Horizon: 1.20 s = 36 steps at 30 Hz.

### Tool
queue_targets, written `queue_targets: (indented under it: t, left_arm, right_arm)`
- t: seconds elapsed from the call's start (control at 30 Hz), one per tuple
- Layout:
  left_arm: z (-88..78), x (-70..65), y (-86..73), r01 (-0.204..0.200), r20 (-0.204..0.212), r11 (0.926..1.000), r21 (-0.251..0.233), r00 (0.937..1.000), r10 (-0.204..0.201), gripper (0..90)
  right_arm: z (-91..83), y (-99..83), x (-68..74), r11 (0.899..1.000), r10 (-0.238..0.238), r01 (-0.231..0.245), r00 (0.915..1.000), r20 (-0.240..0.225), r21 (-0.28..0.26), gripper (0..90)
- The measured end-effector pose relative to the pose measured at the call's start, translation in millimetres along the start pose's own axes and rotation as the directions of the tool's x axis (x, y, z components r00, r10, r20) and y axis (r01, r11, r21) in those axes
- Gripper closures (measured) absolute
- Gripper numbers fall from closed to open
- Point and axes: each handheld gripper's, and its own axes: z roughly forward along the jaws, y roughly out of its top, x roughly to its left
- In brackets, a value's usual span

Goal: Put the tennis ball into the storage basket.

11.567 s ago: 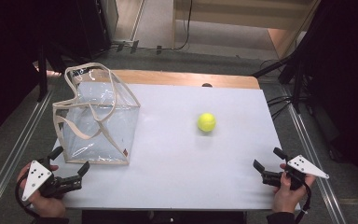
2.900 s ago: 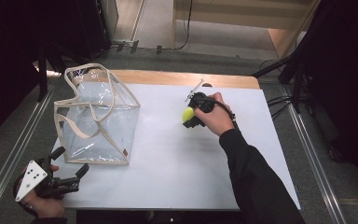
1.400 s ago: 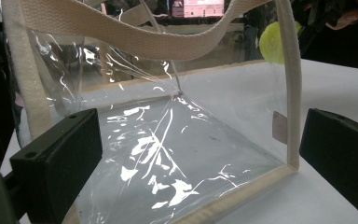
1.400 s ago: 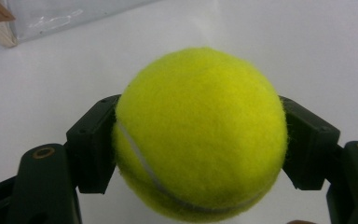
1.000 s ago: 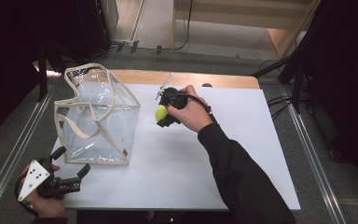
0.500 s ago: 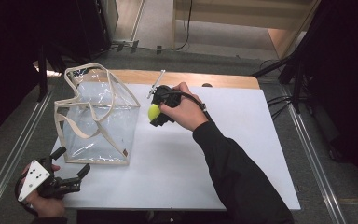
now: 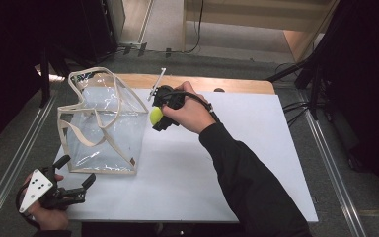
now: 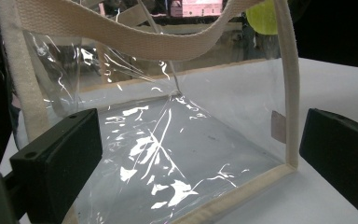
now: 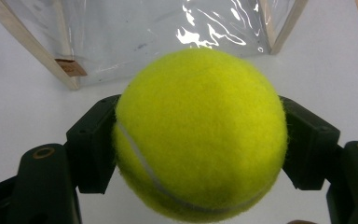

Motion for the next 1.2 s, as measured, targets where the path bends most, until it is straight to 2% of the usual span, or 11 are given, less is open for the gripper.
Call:
queue_targets:
  t: [0.37,1.17,1.2]
  left_arm:
    - [0.1,-0.1,0.1,0.0,0.0,1.0,0.0,1.0,0.0,0.0]
    - [1.3,-0.9,0.1,0.004,0.005,1.0,0.0,1.0,-0.004,0.0]
    - [1.3,-0.9,0.1,0.004,0.005,1.0,0.0,1.0,-0.004,0.0]
  right_arm:
    - [-7.1,13.1,2.5,1.0,-0.021,0.022,0.9997,-0.009,0.013,22.7]
    - [-31.0,42.1,9.1,0.998,-0.059,0.059,0.9982,-0.006,-0.008,22.7]
    - [-32.0,43.6,10.1,0.999,-0.05,0.05,0.9987,-0.005,-0.01,22.7]
